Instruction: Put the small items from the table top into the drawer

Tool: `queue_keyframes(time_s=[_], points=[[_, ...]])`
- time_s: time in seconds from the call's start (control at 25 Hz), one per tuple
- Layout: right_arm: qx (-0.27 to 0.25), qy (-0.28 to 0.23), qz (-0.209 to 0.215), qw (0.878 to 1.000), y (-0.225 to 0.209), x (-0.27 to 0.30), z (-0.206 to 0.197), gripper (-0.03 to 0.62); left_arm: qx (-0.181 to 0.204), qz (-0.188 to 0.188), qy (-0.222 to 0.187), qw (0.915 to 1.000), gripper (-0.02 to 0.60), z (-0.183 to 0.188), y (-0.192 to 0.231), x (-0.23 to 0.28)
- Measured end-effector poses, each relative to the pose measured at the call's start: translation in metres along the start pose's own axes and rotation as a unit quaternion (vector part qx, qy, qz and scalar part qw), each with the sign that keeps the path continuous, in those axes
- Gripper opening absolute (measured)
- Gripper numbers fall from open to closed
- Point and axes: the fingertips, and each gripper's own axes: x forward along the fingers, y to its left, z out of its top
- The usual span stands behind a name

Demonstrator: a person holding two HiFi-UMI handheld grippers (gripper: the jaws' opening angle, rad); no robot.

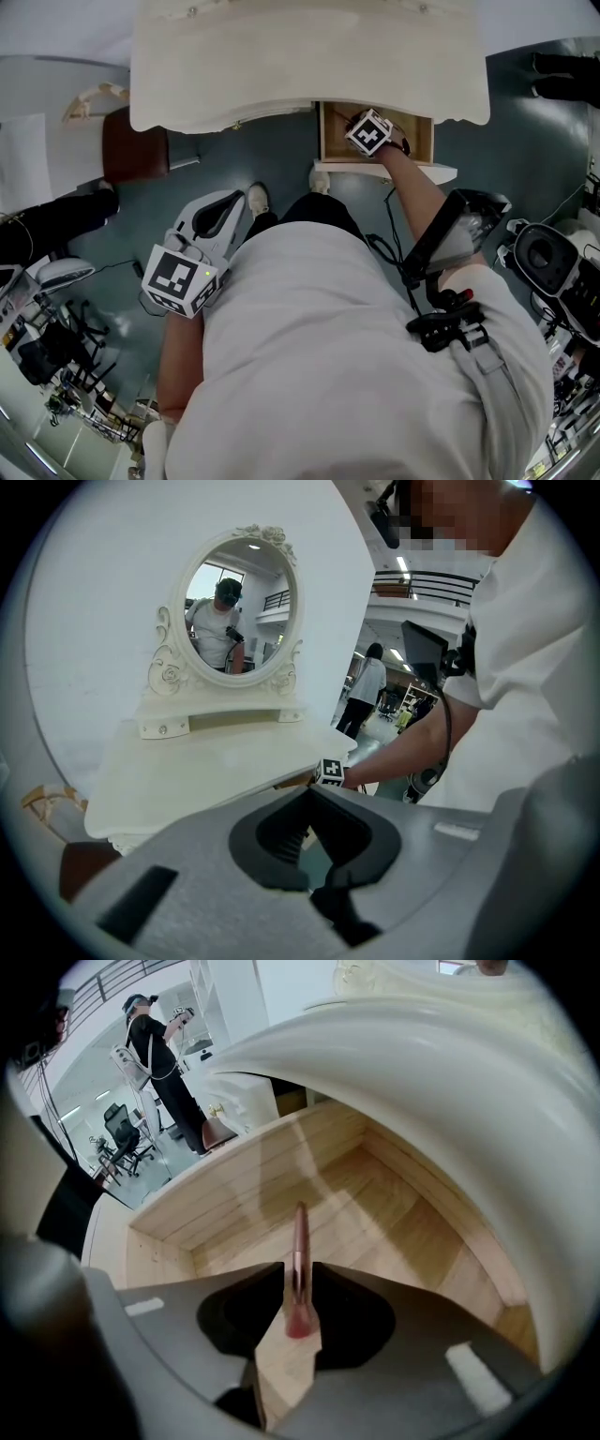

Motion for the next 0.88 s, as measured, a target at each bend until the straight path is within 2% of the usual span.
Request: queue_keyframes(time_s=[0.32,0.56,0.6,0.88], points=[[0.025,-0.002,-0.015,1.0,-0.018,-0.008,-0.015,0.089,0.01,-0.023,-0.006,0.9997,0.002,0.0,0.005,0.016],[0.039,-0.019,-0.044,0.998,-0.025,-0.031,-0.018,0.018,0.023,-0.053,-0.016,0.9982,0.002,-0.001,0.011,0.026],[0.046,-0.024,-0.051,0.997,-0.023,-0.038,-0.017,0.002,0.027,-0.058,-0.018,0.9978,0.002,-0.001,0.012,0.023],[0.116,-0.048,-0.08,0.989,0.013,-0.087,-0.02,0.002,0.057,-0.097,-0.033,0.9931,0.002,-0.006,0.017,-0.001]])
